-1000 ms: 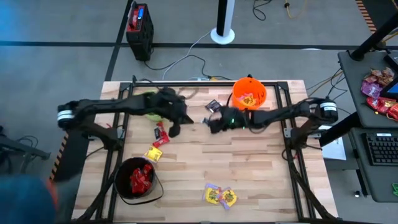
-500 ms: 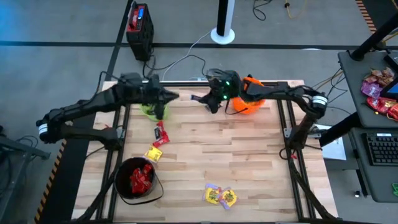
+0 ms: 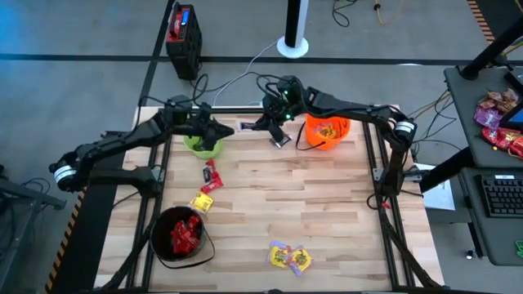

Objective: Sort candy by brand, put in halloween buckets
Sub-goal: Put the brown candy into the green bucket

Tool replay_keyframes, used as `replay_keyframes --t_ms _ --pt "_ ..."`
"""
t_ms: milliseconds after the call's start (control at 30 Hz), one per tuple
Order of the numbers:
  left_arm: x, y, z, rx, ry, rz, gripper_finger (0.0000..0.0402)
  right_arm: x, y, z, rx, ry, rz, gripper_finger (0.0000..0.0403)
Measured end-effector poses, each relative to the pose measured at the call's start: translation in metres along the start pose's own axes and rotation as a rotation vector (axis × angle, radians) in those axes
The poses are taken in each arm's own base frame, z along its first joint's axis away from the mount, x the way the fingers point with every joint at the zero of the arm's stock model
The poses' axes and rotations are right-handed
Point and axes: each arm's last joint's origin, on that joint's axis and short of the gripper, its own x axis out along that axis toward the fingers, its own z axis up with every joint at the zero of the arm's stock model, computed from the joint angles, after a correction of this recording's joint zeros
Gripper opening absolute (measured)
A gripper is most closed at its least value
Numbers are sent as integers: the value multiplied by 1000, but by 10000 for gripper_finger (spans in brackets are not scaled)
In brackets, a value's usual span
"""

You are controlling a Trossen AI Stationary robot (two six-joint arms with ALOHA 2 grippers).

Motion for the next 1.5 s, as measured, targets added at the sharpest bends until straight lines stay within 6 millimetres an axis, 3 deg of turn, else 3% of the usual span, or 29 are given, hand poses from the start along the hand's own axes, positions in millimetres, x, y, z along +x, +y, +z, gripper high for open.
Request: replay_keyframes --t_ms 300,533,700,933,1067,1333,1500 --pt "1 2 1 139 -93 -11 152 3 13 26 -60 -81 39 18" --pt "-2 -6 15 216 -139 -31 181 9 22 32 -82 -112 42 18" --pt "-3 -8 19 251 -142 -30 140 10 24 32 -80 -110 39 18" --pt "-3 -7 18 263 -140 -20 13 11 26 31 -71 -105 38 18" --pt "-3 -7 19 245 -149 5 8 12 25 32 -23 -106 10 32" --pt "-6 -8 23 196 -108 40 1 12 24 32 76 -111 -10 103" --pt "-19 -16 35 226 40 218 1 9 20 32 141 -115 -25 133"
